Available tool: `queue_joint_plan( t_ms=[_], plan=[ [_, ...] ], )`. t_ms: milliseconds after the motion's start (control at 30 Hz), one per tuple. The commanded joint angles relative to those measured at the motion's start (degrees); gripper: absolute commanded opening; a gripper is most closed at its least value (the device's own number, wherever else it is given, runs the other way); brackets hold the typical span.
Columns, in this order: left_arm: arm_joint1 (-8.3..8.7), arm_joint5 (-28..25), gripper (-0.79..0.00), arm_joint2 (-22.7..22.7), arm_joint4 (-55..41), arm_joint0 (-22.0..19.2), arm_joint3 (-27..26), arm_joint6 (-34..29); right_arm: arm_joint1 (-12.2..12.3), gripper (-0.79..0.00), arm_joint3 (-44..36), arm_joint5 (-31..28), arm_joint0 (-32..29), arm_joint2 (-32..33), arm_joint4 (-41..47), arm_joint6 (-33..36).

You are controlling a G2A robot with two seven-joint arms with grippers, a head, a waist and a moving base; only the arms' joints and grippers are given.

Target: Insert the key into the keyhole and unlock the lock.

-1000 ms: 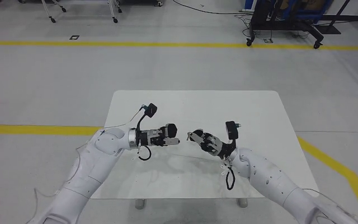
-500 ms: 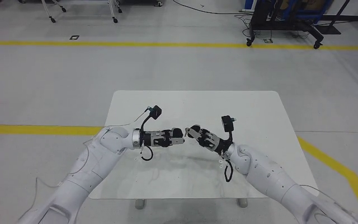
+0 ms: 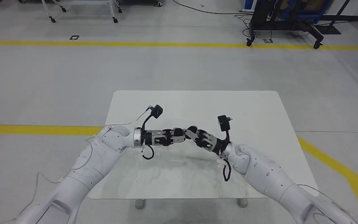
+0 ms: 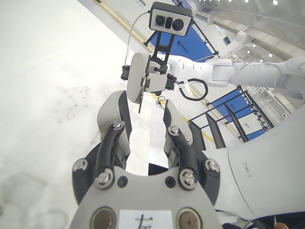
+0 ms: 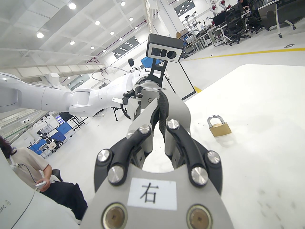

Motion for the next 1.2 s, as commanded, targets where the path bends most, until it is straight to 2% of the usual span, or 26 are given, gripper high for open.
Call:
queue_joint_plan(
  t_ms=[0, 133, 200, 233, 533, 567, 600, 633, 967, 1167],
  plan=[
    [0.04, 0.0, -0.625, 0.4, -0.3, -0.2, 0.2, 0.0, -0.1, -0.785, -0.1, 0.0, 0.0, 0.1, 0.0, 0.5],
    [0.12, 0.1, -0.671, 1.1, -0.3, -0.7, 0.4, -0.1, -0.2, -0.785, -0.3, 0.0, -0.2, 0.5, 0.0, 1.0],
    [0.12, 0.1, -0.723, 1.4, -0.4, -0.9, 0.6, -0.1, -0.3, -0.785, -0.3, 0.0, -0.3, 0.7, -0.2, 1.1],
    [0.13, 0.1, -0.785, 1.5, -0.4, -1.0, 0.7, -0.1, -0.3, -0.785, -0.4, 0.0, -0.4, 0.8, -0.2, 1.2],
    [0.25, -0.6, -0.785, 2.3, -0.9, -1.5, 1.3, 0.6, -0.2, -0.785, -0.9, 0.0, -1.4, 2.2, -1.5, 0.5],
    [0.29, -0.7, -0.785, 2.3, -0.9, -1.6, 1.3, 0.7, -0.2, -0.576, -1.0, 0.0, -1.5, 2.3, -1.9, 0.5],
    [0.33, -0.8, -0.785, 2.3, -0.9, -1.6, 1.4, 0.8, -0.2, -0.271, -1.1, 0.0, -1.6, 2.4, -2.1, 0.4],
    [0.38, -1.0, -0.785, 2.3, -0.8, -1.7, 1.5, 1.0, -0.2, 0.000, -1.2, 0.0, -1.6, 2.5, -2.2, 0.4],
    [1.53, -2.5, -0.785, 1.4, 2.7, -1.8, 0.9, 2.5, -0.2, 0.000, -1.2, 0.0, -1.6, 2.5, -2.2, 0.4],
    [2.94, -1.9, -0.785, 4.2, 7.9, -2.3, -2.6, 1.9, -0.2, 0.000, -1.2, 0.0, -1.6, 2.5, -2.2, 0.4]
  ],
)
